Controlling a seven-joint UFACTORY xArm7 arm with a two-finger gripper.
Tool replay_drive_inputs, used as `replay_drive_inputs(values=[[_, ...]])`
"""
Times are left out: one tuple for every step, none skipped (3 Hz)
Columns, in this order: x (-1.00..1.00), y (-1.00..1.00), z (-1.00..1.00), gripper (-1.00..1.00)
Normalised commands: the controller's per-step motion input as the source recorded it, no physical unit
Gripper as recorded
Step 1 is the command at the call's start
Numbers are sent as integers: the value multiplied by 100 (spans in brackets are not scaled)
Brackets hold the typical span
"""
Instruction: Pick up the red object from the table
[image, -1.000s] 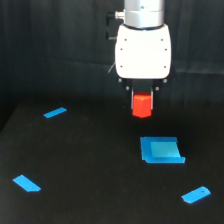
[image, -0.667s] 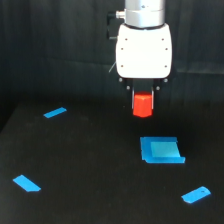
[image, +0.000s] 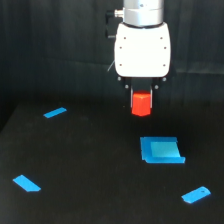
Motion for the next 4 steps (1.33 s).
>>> replay_drive_inputs(values=[[3, 0, 7, -100], [3, -1, 18, -100], [2, -7, 19, -91], [7, -12, 3, -100]])
